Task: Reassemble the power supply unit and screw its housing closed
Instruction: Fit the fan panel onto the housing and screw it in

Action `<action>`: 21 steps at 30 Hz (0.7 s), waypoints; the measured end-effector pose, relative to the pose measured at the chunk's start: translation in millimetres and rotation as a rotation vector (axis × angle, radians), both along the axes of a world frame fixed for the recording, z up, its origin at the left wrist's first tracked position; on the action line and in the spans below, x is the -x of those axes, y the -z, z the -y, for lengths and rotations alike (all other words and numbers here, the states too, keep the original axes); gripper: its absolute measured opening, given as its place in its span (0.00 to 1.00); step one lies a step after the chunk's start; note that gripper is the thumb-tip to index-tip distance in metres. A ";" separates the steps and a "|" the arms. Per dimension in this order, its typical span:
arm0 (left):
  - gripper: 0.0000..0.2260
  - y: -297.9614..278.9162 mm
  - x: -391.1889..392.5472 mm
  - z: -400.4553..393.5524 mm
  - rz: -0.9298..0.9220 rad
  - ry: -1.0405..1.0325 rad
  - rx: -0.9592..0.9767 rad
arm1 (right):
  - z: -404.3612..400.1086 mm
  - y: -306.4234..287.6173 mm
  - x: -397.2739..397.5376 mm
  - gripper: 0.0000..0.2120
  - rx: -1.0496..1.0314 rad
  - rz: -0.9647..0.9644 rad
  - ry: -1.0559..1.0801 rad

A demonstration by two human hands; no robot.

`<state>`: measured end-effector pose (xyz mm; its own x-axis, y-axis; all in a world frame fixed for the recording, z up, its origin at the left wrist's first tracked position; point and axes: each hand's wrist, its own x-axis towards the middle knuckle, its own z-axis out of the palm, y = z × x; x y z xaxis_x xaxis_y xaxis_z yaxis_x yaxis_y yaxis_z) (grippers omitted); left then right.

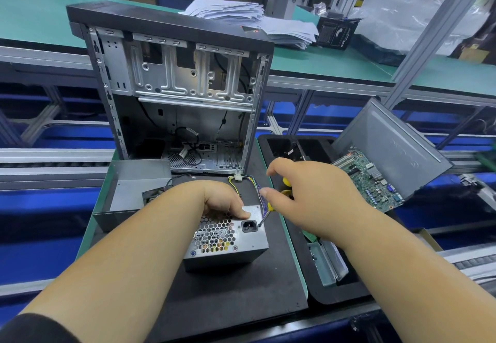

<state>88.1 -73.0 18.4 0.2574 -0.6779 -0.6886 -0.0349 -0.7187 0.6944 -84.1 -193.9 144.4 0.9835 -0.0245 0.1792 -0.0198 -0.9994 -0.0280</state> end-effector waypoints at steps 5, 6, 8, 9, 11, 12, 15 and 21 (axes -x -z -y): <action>0.08 -1.0 -0.3 0.5 -0.003 0.007 -0.006 | -0.7 -4.7 -1.5 0.15 -0.076 -0.055 -0.042; 0.08 -1.0 -0.2 0.1 -0.009 0.004 -0.005 | -0.9 -4.8 -1.8 0.14 -0.069 -0.069 -0.038; 0.08 -1.3 -0.4 -0.1 -0.008 -0.001 -0.004 | -1.8 -5.3 -2.0 0.09 -0.056 -0.102 -0.031; 0.07 -1.4 -0.4 0.1 -0.006 0.000 -0.004 | -2.7 -5.9 -2.2 0.07 -0.060 -0.118 -0.031; 0.07 -2.2 -0.3 0.6 -0.001 0.002 -0.007 | -4.7 -7.5 -2.9 0.06 -0.089 -0.146 -0.027; 0.07 -2.5 -0.1 0.8 0.004 0.003 -0.008 | -5.8 -8.2 -3.5 0.07 -0.099 -0.160 -0.019; 0.07 -3.2 0.6 0.0 0.006 -0.009 -0.011 | -8.2 -7.0 -5.2 0.09 -0.099 -0.172 0.020; 0.07 -6.7 4.6 0.3 0.031 -0.002 -0.026 | -10.1 -1.6 -6.4 0.11 -0.089 -0.157 0.129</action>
<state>83.4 -73.3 25.0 0.2806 -0.6590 -0.6978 -0.0549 -0.7368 0.6738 -77.6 -183.8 146.0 0.9869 -0.1608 0.0159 -0.1583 -0.9820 -0.1027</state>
